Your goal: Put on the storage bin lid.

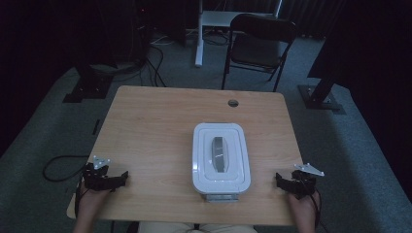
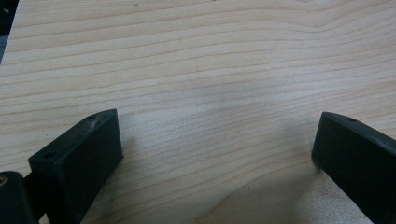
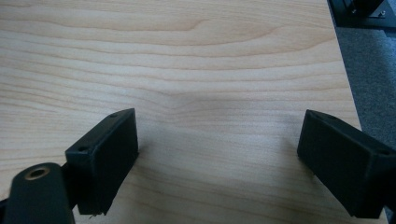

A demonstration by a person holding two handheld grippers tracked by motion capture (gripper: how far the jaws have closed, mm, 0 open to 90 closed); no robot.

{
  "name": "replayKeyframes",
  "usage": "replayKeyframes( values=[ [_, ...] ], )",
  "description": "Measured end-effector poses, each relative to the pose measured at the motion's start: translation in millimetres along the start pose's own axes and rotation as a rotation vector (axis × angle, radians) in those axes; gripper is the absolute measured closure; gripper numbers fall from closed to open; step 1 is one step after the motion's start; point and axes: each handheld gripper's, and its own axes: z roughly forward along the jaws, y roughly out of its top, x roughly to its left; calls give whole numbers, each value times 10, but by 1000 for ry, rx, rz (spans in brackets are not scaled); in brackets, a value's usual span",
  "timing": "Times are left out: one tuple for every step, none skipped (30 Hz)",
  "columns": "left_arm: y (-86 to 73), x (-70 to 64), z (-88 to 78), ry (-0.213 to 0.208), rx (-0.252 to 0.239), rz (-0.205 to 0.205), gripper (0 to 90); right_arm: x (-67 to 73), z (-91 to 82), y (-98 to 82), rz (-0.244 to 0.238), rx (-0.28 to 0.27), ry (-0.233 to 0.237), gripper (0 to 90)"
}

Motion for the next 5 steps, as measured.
replayKeyframes(
  values=[
    [0,0,0,0,0,0,22,0,0,0,0,0,0,120],
    [0,0,0,0,0,0,22,0,1,1,1,0,-1,120],
    [0,1,0,0,0,0,22,0,1,1,1,0,-1,120],
    [0,0,0,0,0,0,22,0,1,1,1,0,-1,120],
    [0,0,0,0,0,0,22,0,1,1,1,0,-1,120]
  ],
)
